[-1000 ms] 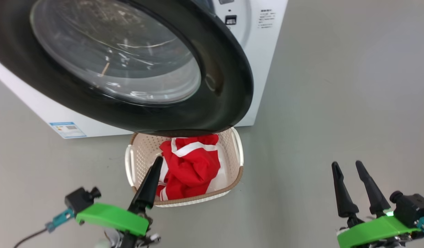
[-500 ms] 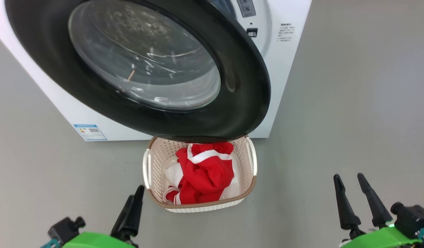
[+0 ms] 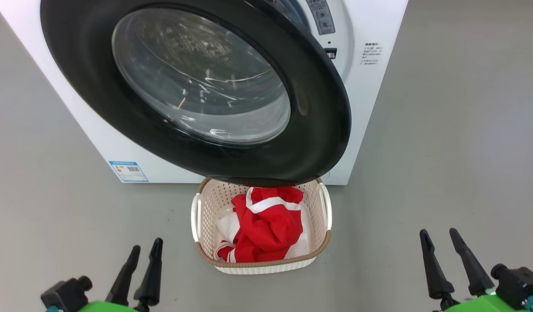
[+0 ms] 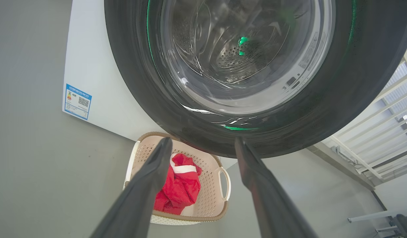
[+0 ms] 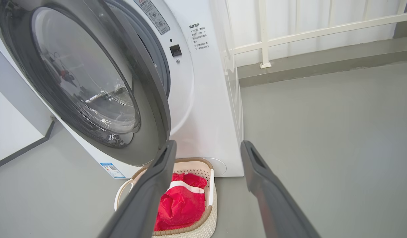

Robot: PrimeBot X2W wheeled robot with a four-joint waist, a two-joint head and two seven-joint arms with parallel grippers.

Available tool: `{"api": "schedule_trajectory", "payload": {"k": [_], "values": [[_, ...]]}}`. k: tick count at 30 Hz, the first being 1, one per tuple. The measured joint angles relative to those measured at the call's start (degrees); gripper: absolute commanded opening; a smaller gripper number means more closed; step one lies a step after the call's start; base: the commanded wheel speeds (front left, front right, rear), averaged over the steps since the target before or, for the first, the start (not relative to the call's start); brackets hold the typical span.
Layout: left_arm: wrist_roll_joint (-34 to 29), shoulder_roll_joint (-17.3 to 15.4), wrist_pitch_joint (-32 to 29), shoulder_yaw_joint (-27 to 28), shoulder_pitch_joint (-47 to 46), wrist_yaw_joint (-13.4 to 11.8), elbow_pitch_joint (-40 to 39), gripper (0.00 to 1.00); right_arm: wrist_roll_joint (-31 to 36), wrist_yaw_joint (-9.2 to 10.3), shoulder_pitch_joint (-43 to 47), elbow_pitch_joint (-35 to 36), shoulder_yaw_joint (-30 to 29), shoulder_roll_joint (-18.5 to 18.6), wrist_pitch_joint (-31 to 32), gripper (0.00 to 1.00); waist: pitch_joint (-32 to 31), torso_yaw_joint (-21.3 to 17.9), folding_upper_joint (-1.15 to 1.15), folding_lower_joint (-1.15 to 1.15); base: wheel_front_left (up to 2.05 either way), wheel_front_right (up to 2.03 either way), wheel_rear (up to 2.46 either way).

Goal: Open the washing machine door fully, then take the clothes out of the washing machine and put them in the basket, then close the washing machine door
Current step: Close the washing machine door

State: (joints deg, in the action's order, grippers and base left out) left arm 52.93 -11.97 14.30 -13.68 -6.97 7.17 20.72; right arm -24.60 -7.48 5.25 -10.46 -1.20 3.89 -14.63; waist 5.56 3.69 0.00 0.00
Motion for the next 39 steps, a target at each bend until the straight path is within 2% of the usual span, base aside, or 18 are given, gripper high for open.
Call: {"api": "schedule_trajectory", "payload": {"k": [7,20,23,39], "values": [[-17.3,2.41,0.0,4.72,3.19,0.01,-0.94,1.0,0.01,0.0,0.61,0.02,0.01,0.0,0.0,1.0,-0.47,0.37,0.0,0.0,0.0,0.0,0.0],[-36.91,7.7,0.0,12.27,7.04,0.01,-7.23,1.0,0.01,0.0,0.61,0.02,0.03,0.0,0.0,1.0,-1.06,0.77,0.0,0.0,0.0,0.0,0.0],[-38.78,8.29,0.0,12.56,7.71,0.01,-7.79,1.0,0.01,0.0,0.61,0.05,0.03,0.0,0.0,1.0,-1.15,0.74,0.0,0.0,0.0,0.0,0.0],[-38.93,9.21,0.0,13.02,8.23,0.01,-7.72,1.0,0.01,0.0,0.61,0.02,0.0,0.0,0.0,1.0,-1.37,0.8,0.0,0.0,0.0,0.0,0.0]]}}
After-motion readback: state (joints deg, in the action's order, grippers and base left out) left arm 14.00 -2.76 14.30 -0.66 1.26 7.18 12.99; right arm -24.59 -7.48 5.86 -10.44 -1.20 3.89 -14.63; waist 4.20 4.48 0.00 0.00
